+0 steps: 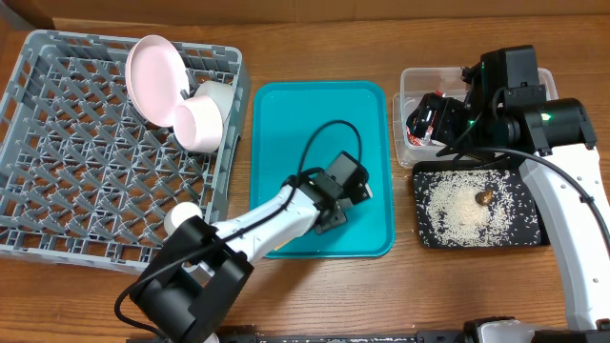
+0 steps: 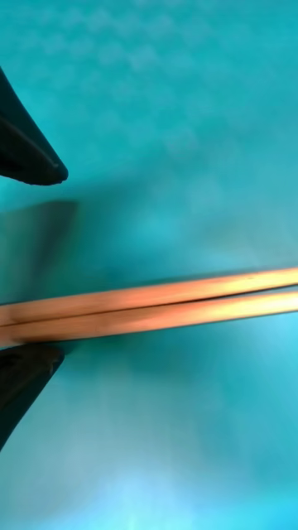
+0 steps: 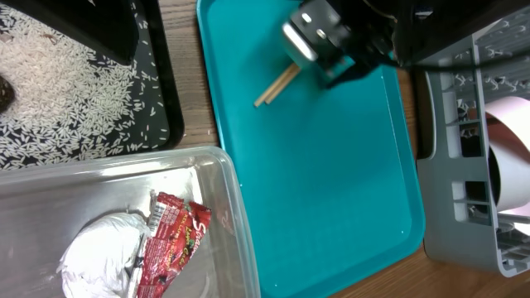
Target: Sort waste into correct bins and load items into the dishwasher
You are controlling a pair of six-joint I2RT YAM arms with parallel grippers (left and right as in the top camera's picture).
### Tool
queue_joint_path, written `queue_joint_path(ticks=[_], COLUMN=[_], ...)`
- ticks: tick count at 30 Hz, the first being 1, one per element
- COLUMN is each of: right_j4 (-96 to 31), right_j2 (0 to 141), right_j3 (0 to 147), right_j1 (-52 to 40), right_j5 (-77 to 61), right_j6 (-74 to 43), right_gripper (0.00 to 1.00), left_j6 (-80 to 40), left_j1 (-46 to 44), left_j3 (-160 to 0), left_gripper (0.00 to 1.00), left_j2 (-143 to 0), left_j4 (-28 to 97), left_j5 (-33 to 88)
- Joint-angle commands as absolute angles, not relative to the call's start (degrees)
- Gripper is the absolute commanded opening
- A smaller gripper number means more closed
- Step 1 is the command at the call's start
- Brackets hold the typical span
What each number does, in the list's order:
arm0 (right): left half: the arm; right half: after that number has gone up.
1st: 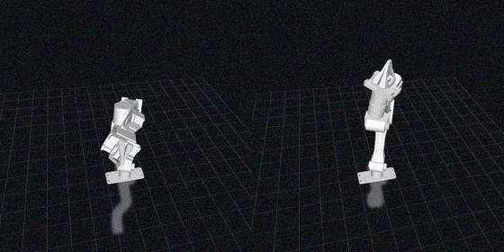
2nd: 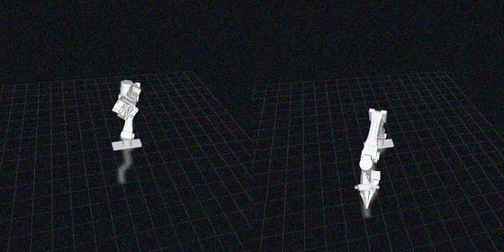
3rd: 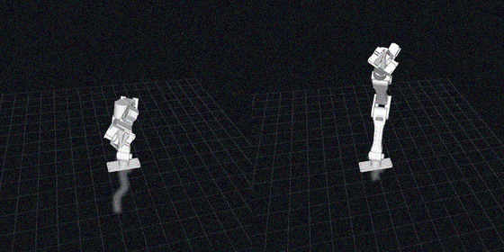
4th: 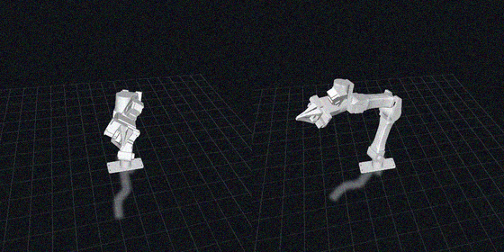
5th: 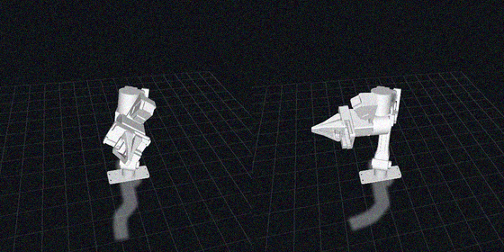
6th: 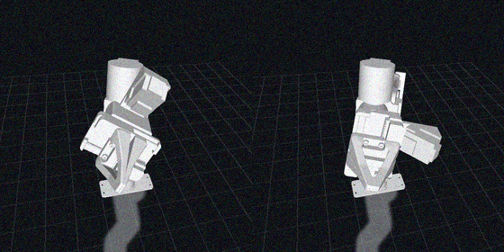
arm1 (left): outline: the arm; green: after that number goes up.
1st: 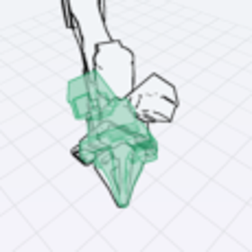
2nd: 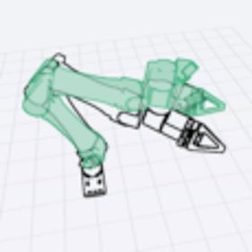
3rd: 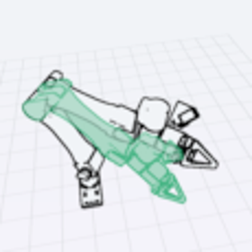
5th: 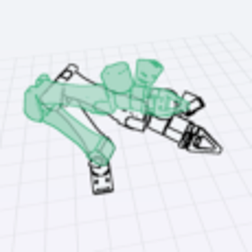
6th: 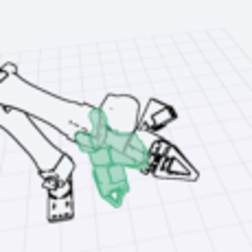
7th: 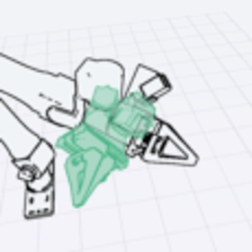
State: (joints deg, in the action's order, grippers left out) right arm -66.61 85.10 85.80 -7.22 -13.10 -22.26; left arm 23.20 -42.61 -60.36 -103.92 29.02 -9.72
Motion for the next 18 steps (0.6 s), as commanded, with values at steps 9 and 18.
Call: queue_joint_path(ticks=[9, 18], right_j4=[-66.3, -66.3], right_j2=[84.9, 84.9], right_j3=[85.8, 85.8], right_j1=[-7.3, -7.3], right_j5=[-12.9, -12.9], right_j6=[-22.1, -22.2], right_gripper=[1.00, 1.00], left_j6=[-2.4, -2.3], left_j1=[-31.9, -30.0], left_j3=[-60.2, -69.8], left_gripper=[0.79, 0.65], left_j2=[-104.8, -104.8], left_j4=[29.1, 36.4], left_j5=[-4.2, 2.4])
